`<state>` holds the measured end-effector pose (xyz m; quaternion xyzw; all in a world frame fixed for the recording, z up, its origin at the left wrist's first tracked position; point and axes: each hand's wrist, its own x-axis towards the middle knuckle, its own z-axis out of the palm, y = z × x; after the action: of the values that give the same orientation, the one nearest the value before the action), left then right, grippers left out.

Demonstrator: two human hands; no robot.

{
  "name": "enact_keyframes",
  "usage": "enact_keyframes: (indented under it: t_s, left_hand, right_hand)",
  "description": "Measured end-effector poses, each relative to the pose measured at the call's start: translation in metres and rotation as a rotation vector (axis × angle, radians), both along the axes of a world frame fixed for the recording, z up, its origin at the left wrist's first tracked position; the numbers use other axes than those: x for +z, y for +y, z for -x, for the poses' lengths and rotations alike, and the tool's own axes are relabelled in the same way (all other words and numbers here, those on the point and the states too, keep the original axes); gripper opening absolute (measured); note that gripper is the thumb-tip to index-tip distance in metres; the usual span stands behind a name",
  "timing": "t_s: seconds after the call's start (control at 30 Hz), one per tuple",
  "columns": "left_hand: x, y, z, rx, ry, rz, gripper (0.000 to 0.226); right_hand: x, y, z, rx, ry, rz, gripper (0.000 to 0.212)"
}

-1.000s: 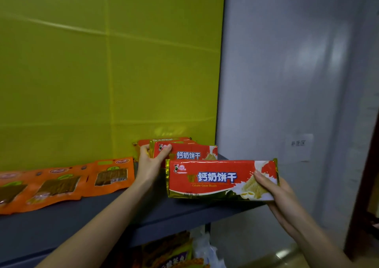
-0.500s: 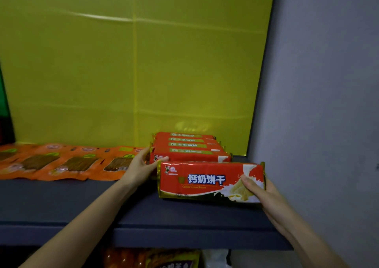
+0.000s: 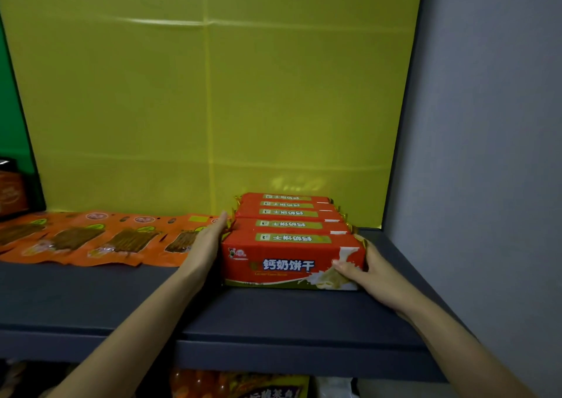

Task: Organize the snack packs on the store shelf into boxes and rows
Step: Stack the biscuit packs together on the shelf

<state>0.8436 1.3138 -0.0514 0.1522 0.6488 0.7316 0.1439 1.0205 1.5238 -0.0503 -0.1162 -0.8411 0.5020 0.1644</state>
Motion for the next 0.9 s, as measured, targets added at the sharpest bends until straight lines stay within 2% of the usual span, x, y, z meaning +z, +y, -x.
enact_keyframes:
  t_s: [0.1, 0.17, 0.4, 0.5, 0.6, 0.67, 0.77, 0.83, 0.9]
  left_hand:
    - [0.000, 0.000, -0.003, -0.006, -0.101, -0.074, 0.064]
    - [-0.001, 0.001, 0.000, -0.005, -0.122, -0.097, 0.070]
    - [0.003, 0.016, -0.006, 0.064, -0.129, -0.148, 0.067]
    - [0.004, 0.020, -0.007, 0.069, -0.119, -0.129, 0.065]
    - [0.005, 0.016, -0.007, 0.084, -0.071, -0.082, 0.062]
    - [0.005, 0.012, -0.006, 0.106, 0.020, -0.019, 0.062]
    - [0.006, -0.001, -0.008, 0.246, 0.275, 0.118, 0.054]
    - [0.008, -0.015, -0.008, 0.331, 0.500, 0.234, 0.039]
    - [0.011, -0.035, -0.009, 0.393, 0.761, 0.454, 0.026]
  right_hand:
    - [-0.001, -0.008, 0.008, -0.055, 0.017, 0.095, 0.101]
    - [0.001, -0.009, 0.012, -0.055, 0.022, 0.173, 0.107]
    - [-0.001, -0.014, 0.019, -0.041, 0.054, 0.295, 0.056]
    - [-0.004, -0.014, 0.020, -0.064, 0.067, 0.306, 0.052]
    - [-0.005, -0.014, 0.020, -0.081, 0.065, 0.283, 0.061]
    - [-0.001, -0.015, 0.016, -0.079, 0.047, 0.261, 0.073]
    - [0.016, -0.018, 0.003, -0.140, 0.007, 0.158, 0.083]
    - [0.028, -0.016, -0.005, -0.270, 0.031, -0.038, 0.080]
    - [0.039, -0.021, -0.008, -0.325, 0.113, -0.279, 0.071]
